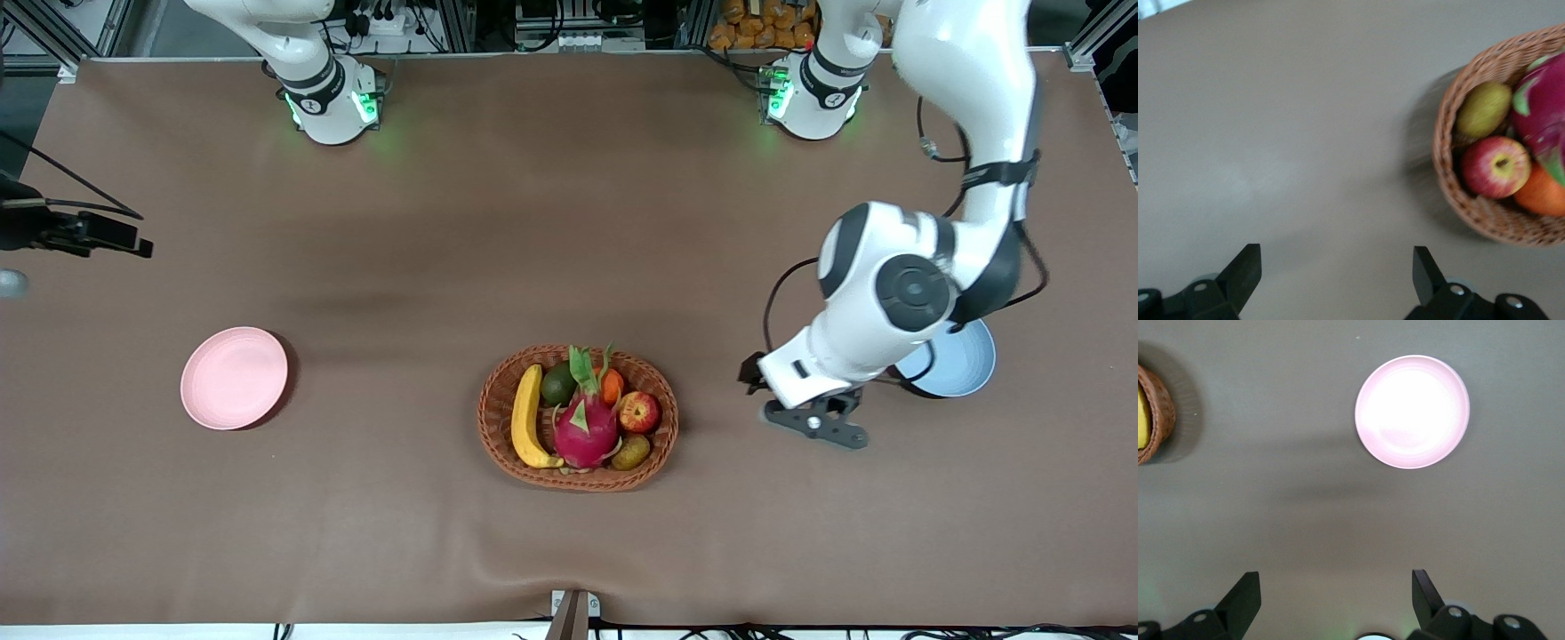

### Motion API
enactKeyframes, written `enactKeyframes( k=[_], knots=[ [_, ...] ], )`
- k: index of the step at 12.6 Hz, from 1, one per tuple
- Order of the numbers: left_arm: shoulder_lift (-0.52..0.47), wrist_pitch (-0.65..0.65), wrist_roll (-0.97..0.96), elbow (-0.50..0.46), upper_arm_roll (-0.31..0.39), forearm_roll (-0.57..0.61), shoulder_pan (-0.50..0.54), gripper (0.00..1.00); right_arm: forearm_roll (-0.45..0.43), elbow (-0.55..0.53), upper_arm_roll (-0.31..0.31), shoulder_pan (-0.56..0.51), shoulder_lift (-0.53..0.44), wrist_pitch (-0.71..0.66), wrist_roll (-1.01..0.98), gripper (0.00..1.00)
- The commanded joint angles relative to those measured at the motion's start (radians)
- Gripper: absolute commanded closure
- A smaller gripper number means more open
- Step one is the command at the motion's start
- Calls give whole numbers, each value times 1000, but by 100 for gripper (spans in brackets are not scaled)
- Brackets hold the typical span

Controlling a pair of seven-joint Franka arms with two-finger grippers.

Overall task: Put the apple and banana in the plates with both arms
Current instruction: 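Lower the left gripper onto the red apple while the right gripper hovers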

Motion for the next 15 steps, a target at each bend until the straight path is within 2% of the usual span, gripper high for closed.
enactKeyframes(
  k=[1,3,6,10,15],
  knots=[
    [79,102,27,40,6,-21,-53,0,36,-31,6,70,47,81,-1,0],
    [120,168,87,37,-31,-22,-61,0,36,-31,6,128,82,144,1,0],
    [145,245,180,32,-37,-19,-73,0,56,-31,6,181,128,211,13,0],
    [186,355,230,26,-63,-16,-85,0,211,-31,6,181,192,262,13,0],
    [202,372,247,-2,-69,-19,-102,0,215,-17,7,230,214,336,13,0]
  ],
)
